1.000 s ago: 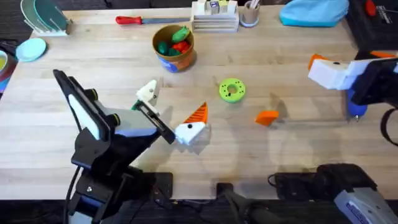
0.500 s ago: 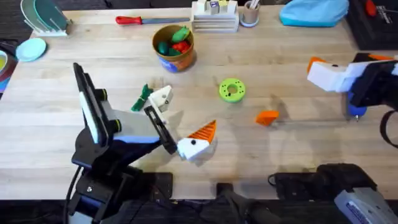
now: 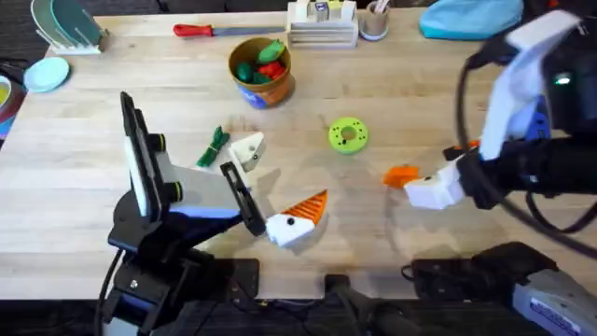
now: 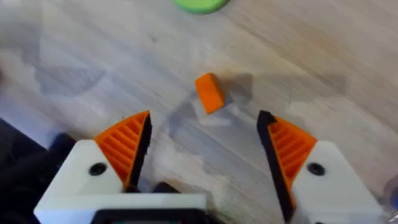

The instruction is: Pick up the gripper from the table and insert it into the empty holder that is missing its gripper. Then pick up a screw, insert it into the mounting hole, and use the screwdriver to tighten it. Finally, clean up the table by picking up the vegetable and placing it into the bucket.

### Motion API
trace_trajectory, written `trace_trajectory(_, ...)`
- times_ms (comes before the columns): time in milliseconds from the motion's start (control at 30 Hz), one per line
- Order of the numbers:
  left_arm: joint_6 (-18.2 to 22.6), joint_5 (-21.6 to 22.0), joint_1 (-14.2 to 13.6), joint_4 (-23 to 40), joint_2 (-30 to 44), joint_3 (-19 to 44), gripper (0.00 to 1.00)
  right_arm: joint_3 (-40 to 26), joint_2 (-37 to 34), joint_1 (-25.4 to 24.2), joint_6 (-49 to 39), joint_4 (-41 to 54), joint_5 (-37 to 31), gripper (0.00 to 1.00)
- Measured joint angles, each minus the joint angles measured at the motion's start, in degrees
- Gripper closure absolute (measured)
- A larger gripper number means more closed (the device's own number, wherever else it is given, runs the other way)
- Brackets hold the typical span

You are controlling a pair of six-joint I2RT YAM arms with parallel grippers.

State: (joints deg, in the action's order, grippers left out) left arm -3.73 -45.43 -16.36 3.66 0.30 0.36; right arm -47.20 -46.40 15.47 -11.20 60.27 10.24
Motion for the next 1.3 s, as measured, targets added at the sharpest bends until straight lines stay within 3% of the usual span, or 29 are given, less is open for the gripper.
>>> trace_trajectory(200, 0.0, 0.0, 0.0, 0.0, 0.0, 0.0, 0.009, 0.0, -6.4, 9.3, -5.2, -0.5, -7.1, 0.010)
trace_trajectory(300, 0.0, 0.0, 0.0, 0.0, 0.0, 0.0, 0.009, 0.0, -11.7, 10.8, -7.7, -1.7, -10.6, 0.010)
trace_trajectory(400, 0.0, 0.0, 0.0, 0.0, 0.0, 0.0, 0.009, 0.0, -16.7, 10.9, -9.0, -5.7, -12.5, 0.073)
trace_trajectory(467, 0.0, 0.0, 0.0, 0.0, 0.0, 0.0, 0.009, 0.0, -19.0, 10.9, -9.6, -7.8, -13.3, 0.162)
trace_trajectory(567, 0.0, 0.0, 0.0, 0.0, 0.0, 0.0, 0.009, 0.0, -21.2, 11.1, -10.1, -8.3, -13.8, 0.425)
trace_trajectory(700, 0.0, 0.0, 0.0, 0.0, 0.0, 0.0, 0.009, 0.0, -21.6, 11.8, -10.1, -7.8, -14.1, 0.629)
trace_trajectory(867, 0.0, 0.0, 0.0, 0.0, 0.0, 0.0, 0.009, 0.0, -21.6, 13.0, -10.1, -7.9, -14.6, 0.971)
trace_trajectory(1133, 0.0, 0.0, 0.0, 0.0, 0.0, 0.0, 0.009, -3.0, -20.2, 14.0, -5.9, -5.2, -14.9, 0.993)
trace_trajectory(1233, 0.0, 0.0, 0.0, 0.0, 0.0, 0.0, 0.009, -4.2, -17.0, 13.4, -1.9, -10.4, -12.1, 0.993)
trace_trajectory(1300, 0.0, 0.0, 0.0, 0.0, 0.0, 0.0, 0.009, -4.0, -14.7, 11.7, 1.8, -18.6, -5.7, 0.993)
